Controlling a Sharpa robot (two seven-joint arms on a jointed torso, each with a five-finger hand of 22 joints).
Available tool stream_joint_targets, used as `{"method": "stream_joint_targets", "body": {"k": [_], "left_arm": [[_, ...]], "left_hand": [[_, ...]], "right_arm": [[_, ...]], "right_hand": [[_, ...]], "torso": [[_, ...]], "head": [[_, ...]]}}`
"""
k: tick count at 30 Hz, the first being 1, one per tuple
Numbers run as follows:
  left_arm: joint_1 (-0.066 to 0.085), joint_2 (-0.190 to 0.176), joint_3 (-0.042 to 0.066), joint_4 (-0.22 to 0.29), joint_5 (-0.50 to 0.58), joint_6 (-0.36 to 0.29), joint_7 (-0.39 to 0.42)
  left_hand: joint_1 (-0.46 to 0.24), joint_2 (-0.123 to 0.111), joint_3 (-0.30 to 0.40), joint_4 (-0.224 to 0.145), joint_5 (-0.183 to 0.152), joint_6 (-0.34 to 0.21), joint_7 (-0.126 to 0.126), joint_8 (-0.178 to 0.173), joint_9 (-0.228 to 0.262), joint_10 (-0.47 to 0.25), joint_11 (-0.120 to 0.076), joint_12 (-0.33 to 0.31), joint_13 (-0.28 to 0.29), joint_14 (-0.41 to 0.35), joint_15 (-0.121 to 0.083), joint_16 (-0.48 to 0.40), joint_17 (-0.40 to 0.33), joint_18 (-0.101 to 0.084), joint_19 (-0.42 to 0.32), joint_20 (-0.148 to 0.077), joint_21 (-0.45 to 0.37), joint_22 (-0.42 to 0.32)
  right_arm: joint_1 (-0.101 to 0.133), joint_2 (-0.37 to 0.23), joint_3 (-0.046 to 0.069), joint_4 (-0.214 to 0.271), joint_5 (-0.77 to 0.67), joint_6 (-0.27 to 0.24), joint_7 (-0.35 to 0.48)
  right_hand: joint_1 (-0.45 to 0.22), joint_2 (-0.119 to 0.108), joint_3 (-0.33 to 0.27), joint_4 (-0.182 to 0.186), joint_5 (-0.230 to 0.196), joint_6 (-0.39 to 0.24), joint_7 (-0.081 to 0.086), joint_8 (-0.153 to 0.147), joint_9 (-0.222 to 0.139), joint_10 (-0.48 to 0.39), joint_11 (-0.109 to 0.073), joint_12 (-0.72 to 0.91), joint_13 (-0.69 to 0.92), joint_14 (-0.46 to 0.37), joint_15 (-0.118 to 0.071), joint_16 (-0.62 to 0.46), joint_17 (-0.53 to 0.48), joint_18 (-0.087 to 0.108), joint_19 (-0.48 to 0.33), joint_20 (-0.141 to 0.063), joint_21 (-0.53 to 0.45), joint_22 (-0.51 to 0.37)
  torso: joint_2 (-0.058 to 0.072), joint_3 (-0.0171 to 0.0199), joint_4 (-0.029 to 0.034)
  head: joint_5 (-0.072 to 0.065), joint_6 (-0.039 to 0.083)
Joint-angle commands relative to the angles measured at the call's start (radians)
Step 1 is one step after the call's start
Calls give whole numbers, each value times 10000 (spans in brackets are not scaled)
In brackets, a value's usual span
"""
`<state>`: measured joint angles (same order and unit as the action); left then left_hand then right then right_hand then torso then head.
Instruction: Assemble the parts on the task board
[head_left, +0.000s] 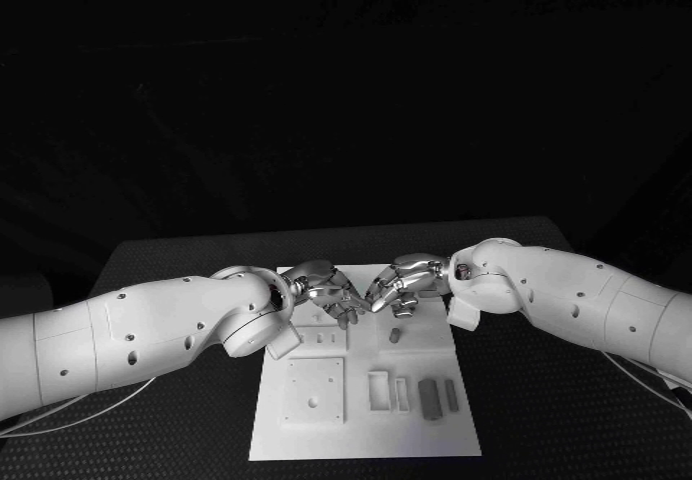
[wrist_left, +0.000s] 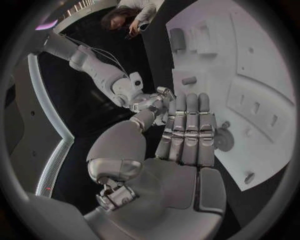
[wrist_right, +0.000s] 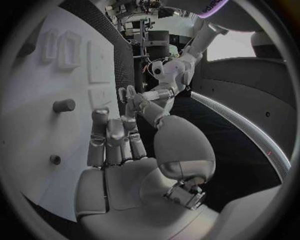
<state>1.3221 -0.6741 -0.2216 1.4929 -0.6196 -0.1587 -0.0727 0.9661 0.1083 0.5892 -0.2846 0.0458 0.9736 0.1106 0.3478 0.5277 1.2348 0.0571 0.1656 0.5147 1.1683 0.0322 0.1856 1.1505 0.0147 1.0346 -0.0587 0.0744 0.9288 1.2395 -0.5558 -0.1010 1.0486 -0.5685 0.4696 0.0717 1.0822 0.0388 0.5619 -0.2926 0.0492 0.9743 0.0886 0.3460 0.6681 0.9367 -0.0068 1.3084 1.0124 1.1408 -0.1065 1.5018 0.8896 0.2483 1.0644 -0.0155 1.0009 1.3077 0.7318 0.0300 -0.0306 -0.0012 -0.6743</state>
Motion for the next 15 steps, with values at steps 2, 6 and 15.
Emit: {"method": "stream_joint_targets", "body": {"k": [2,6,15], "left_arm": [[10,64,21,17,221,58,306],[10,48,20,18,320,-1,356],[7,-40,21,-48,824,-136,463]], "left_hand": [[53,76,90,6,34,72,-24,50,17,78,3,41,-16,13,63,-71,12,-147,-75,-2,-27,18],[73,64,184,1,38,90,-47,58,32,86,0,35,-25,6,65,-77,15,-147,-93,3,-26,34],[61,53,327,14,41,119,-70,70,61,99,-5,27,-38,0,70,-84,19,-147,-111,11,-21,62]], "right_arm": [[-19,48,2,57,489,69,269],[-19,17,2,42,677,72,261],[-23,-31,2,52,845,90,259]], "right_hand": [[-94,44,20,14,13,95,116,16,107,-79,2,-73,-11,-51,-21,4,1,135,-60,25,-52,128],[-162,-55,2,29,14,-83,164,-123,81,-136,42,-199,-84,-104,7,-59,-18,135,-99,59,-107,111],[-330,-472,-6,61,12,-560,434,-600,-149,-276,293,-449,-254,-264,237,-196,-49,135,-229,145,-266,77]], "torso": [[3,0,-12],[2,-1,-6],[-1,4,-11]], "head": [[-1,-3],[1,-16],[11,-22]]}}
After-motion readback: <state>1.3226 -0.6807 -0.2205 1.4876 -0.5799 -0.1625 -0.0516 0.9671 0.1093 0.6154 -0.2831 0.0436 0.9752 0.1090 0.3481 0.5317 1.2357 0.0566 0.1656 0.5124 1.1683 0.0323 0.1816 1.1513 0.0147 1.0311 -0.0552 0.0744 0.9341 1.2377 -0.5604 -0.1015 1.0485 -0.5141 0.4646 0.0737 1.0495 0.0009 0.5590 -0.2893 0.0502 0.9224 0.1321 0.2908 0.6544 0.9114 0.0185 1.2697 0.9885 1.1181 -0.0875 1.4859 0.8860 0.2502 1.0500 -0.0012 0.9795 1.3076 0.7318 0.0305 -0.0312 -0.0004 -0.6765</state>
